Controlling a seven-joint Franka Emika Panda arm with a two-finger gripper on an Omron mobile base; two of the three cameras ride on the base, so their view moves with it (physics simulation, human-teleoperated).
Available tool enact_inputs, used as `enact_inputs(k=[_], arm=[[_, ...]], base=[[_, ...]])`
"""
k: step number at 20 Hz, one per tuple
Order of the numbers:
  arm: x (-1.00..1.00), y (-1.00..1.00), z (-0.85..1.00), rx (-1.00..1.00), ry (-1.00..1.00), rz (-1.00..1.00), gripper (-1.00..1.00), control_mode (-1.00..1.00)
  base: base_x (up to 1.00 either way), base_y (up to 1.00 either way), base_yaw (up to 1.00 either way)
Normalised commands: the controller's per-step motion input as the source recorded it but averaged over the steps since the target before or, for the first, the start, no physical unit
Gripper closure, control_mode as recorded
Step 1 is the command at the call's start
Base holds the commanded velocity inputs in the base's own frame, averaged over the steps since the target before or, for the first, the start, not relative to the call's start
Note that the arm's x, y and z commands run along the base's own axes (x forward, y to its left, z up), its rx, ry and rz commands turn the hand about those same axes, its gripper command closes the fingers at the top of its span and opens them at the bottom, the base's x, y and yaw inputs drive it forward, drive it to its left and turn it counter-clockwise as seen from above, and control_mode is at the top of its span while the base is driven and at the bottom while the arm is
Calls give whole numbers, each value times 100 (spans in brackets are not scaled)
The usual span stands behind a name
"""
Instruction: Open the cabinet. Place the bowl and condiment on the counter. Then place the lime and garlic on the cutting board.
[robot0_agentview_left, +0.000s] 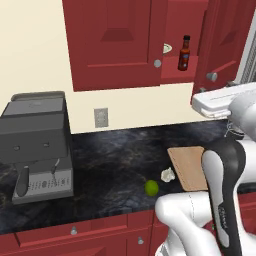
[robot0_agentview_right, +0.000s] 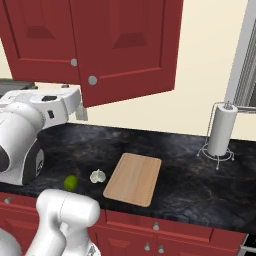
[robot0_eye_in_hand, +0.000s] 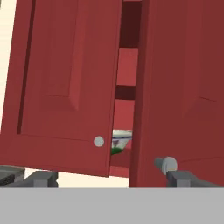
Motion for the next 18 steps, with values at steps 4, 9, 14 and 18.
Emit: enact_inputs(k=[4, 9, 14, 18], arm=[[9, 35, 2, -15, 2, -7, -100, -100], [37, 30, 1, -14, 14, -10, -100, -100], [48, 15, 0, -13, 22, -13, -100, -100], [42, 16, -5, -15, 14, -13, -100, -100]], base=[[0, 0, 0], [0, 0, 0], [0, 0, 0], [0, 0, 0]])
